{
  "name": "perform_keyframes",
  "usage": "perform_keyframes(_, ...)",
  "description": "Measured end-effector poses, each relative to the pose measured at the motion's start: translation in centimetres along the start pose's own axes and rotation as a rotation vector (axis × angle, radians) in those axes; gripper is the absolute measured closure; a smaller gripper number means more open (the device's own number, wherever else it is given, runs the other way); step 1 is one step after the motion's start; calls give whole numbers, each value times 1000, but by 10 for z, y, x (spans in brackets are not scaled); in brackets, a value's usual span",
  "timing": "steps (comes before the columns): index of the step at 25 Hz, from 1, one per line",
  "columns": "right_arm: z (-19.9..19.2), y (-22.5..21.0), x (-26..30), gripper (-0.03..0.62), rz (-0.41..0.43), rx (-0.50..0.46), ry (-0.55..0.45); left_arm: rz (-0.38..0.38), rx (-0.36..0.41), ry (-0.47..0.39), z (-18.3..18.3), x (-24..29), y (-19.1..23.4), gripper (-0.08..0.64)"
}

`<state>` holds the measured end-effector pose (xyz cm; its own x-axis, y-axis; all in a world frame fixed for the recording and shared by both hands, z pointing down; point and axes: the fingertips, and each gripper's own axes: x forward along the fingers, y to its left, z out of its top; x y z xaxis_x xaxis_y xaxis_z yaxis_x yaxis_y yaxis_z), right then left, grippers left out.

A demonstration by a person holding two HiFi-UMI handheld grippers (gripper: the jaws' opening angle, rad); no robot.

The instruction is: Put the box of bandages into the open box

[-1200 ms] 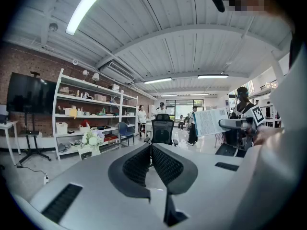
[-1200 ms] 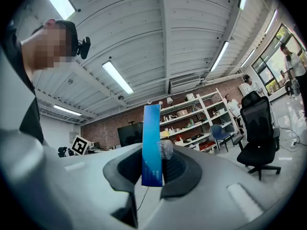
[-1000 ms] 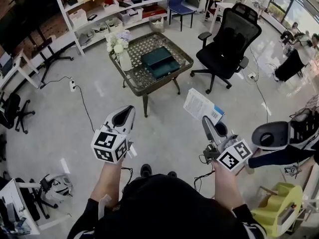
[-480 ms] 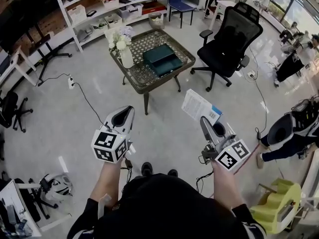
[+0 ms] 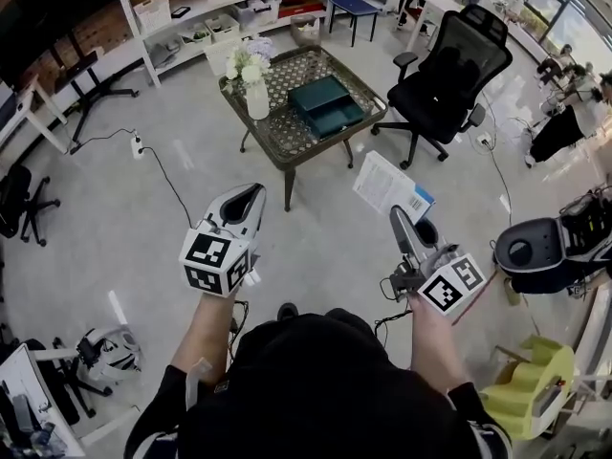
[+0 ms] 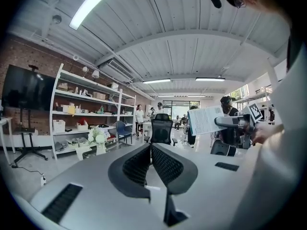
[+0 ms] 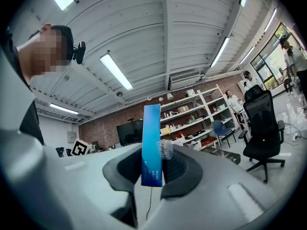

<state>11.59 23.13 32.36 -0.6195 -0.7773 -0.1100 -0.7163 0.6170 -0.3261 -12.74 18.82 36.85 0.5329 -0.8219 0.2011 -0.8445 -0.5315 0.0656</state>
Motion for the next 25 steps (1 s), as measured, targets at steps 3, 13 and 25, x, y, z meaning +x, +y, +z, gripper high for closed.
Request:
perform_keyframes(3, -9, 7, 8, 503, -5, 2, 19, -5, -10, 1, -4, -2, 10, 543)
perform_keyframes(13, -21, -14, 33, 503, -24, 24, 59, -25, -30, 32, -16, 21, 23, 543)
perform_keyframes(25, -35, -109, 82, 502, -33, 96, 92, 6, -39, 114, -27, 108, 50, 543)
